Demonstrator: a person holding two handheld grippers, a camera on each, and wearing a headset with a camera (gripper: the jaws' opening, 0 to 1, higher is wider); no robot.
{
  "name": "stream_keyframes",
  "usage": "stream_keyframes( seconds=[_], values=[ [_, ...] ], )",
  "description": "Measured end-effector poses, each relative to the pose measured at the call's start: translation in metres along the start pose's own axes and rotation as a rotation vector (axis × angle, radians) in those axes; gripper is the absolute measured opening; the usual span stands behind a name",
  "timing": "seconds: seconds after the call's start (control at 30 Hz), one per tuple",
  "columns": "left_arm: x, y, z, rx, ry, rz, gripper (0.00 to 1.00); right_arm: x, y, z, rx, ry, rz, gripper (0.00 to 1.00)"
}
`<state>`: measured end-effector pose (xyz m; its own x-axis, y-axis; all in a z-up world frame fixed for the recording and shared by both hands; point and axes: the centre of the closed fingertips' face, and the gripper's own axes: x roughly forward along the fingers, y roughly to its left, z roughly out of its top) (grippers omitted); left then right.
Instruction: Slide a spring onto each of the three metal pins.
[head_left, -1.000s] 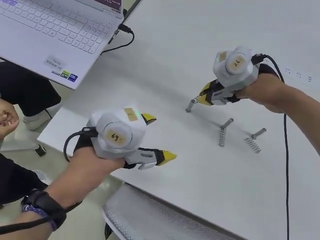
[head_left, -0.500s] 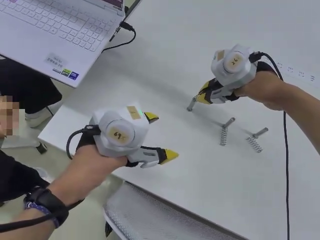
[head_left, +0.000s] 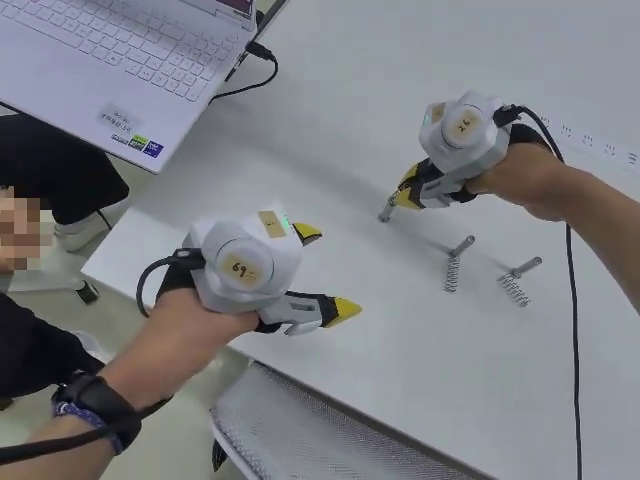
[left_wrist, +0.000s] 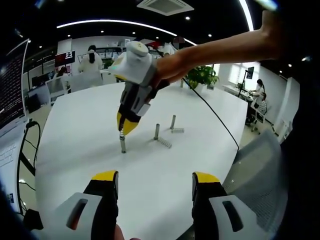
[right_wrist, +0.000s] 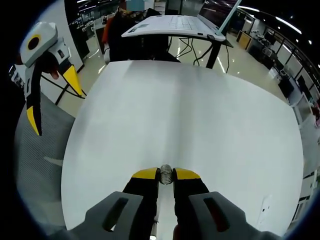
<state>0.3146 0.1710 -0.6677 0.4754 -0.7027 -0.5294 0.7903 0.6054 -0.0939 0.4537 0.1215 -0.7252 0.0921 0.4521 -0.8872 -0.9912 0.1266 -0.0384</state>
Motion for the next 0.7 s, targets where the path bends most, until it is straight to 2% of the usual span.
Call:
stream_keyframes(
  seconds=[0.7],
  values=[
    [-0.001, 0.003, -0.002, -0.006, 0.005, 0.007, 0.55, 0.022, 0.000, -0.004, -0.023, 0.031, 0.035, 0.09]
  ],
)
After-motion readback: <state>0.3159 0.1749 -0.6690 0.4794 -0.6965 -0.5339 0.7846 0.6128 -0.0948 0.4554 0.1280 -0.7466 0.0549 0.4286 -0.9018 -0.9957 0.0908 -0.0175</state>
